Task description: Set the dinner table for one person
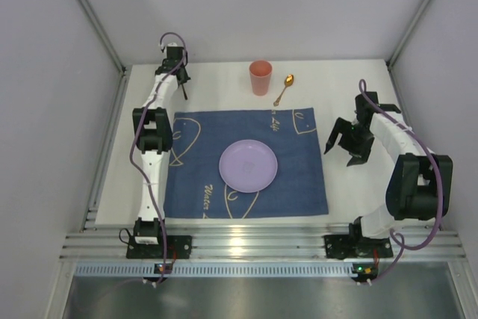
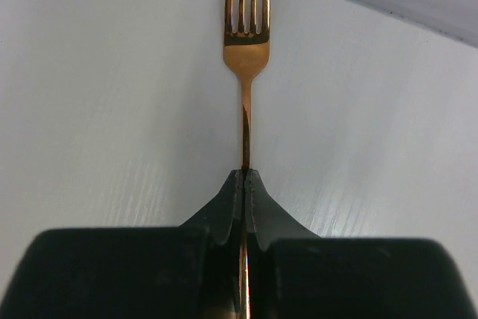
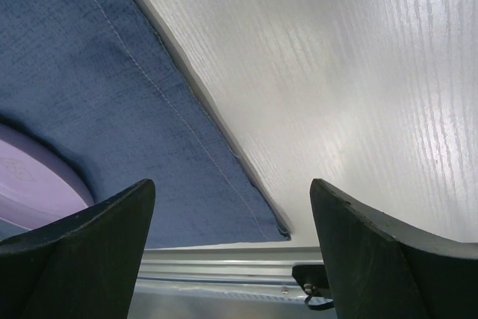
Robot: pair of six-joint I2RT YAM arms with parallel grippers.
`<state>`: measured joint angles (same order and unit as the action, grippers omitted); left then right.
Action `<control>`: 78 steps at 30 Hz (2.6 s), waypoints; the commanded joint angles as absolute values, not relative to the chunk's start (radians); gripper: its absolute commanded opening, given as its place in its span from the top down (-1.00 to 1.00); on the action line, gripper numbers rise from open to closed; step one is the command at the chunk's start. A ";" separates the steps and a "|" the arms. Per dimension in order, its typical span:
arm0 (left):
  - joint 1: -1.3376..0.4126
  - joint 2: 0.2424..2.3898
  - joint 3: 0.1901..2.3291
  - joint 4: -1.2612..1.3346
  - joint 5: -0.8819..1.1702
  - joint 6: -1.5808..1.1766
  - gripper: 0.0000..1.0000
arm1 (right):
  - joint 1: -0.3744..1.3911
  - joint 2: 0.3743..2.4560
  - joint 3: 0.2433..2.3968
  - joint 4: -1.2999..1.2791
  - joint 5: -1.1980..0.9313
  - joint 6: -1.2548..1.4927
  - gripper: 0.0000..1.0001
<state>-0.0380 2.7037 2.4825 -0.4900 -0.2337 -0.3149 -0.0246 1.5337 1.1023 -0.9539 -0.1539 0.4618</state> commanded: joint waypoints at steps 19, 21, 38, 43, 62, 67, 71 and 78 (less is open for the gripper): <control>-0.029 2.268 2.263 -0.483 0.032 -0.305 1.00 | -0.029 1.439 1.051 -0.882 -0.207 0.423 -0.71; -0.043 2.211 2.180 -0.477 0.029 -0.314 1.00 | -0.028 1.428 1.048 -0.874 -0.219 0.426 -0.71; -0.268 1.456 1.103 -0.523 -0.072 -0.469 1.00 | -0.009 1.453 1.164 -0.841 -0.304 0.417 -0.70; -0.294 1.309 0.914 -0.535 -0.074 -0.512 1.00 | -0.008 1.460 1.164 -0.838 -0.311 0.416 -0.70; -0.319 1.330 0.984 -0.699 -0.127 -0.505 -0.28 | 0.130 1.834 1.654 -0.787 -0.301 0.529 -0.71; -0.310 1.411 1.104 -0.722 -0.109 -0.428 -0.26 | 0.192 2.090 1.971 -0.825 -0.270 0.569 -0.70; -0.287 1.466 1.158 -0.707 -0.074 -0.358 -0.23 | 0.227 2.282 2.227 -0.802 -0.276 0.635 -0.71; -0.230 1.468 1.127 -0.684 -0.014 -0.344 -0.21 | 0.244 2.456 2.276 -0.595 -0.307 0.798 -0.65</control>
